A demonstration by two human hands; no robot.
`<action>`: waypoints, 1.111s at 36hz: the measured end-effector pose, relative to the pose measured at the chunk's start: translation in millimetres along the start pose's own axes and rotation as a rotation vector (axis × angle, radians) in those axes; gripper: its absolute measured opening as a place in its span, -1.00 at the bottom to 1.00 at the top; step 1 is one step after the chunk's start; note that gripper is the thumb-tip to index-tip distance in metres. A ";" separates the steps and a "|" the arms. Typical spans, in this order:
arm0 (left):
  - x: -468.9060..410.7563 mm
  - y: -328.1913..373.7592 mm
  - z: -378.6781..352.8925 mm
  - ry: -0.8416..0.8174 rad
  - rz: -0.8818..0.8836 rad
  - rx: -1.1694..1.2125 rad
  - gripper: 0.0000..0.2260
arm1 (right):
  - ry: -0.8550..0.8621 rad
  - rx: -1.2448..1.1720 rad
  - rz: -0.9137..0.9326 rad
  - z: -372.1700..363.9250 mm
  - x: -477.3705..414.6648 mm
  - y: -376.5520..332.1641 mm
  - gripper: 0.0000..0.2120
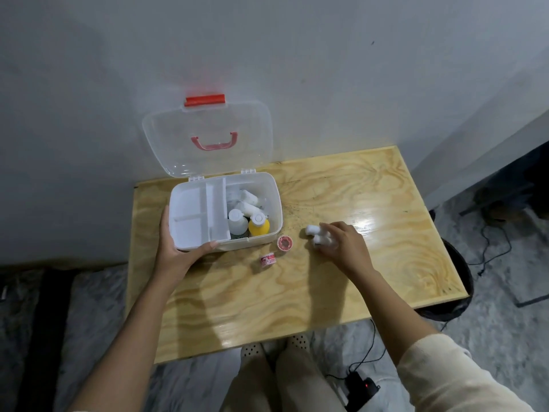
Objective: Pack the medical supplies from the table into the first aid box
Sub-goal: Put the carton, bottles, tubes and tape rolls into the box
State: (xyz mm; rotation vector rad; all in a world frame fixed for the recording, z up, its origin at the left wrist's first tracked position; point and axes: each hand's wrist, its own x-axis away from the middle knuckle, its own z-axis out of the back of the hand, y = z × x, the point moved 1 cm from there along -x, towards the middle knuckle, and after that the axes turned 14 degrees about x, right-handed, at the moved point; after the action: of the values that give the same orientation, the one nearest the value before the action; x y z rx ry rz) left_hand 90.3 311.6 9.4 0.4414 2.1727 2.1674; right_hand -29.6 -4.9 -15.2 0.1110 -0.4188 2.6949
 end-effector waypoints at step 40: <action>-8.5 2.2 25.1 -0.233 -0.112 0.031 -0.13 | 0.240 -0.645 -0.071 70.7 18.3 -247.3 -0.65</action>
State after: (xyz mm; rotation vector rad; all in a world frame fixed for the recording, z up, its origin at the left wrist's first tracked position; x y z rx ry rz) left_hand 104.5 334.0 9.5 0.5305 2.0559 1.9215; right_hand 55.5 195.8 122.4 -0.3685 -1.1439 2.3317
